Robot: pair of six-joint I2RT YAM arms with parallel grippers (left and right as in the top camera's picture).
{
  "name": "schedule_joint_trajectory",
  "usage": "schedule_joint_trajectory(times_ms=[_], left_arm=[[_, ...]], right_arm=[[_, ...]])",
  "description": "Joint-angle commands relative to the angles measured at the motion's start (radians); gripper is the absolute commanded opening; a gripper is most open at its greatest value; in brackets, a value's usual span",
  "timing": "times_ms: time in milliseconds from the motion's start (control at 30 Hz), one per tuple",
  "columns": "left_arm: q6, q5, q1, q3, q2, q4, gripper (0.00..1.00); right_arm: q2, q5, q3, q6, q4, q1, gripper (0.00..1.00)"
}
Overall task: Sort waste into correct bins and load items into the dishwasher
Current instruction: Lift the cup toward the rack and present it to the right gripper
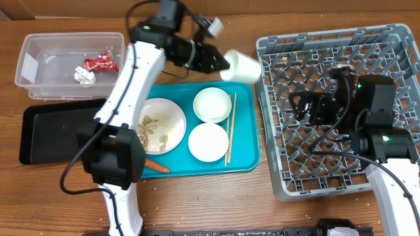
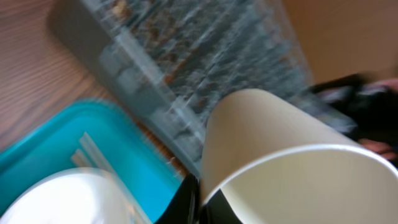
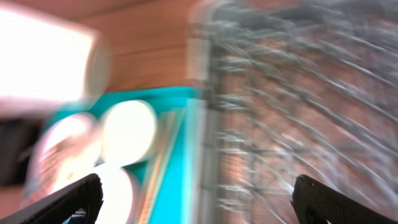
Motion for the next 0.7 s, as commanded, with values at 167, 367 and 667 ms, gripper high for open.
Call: schedule_joint_trajectory(times_ms=[167, 367, 667], left_arm=[[-0.108, 0.554, 0.024, 0.014, 0.011, 0.041, 0.04], [-0.108, 0.552, -0.011, 0.014, 0.011, 0.037, 0.04], [-0.108, 0.542, -0.042, 0.014, 0.011, 0.040, 0.04]], right_arm=[[0.112, -0.512, 0.022, -0.238, 0.219, -0.002, 1.00], [0.168, -0.770, 0.022, -0.238, 0.445, -0.001, 1.00], [0.183, -0.861, 0.022, -0.238, 0.579, -0.001, 1.00]])
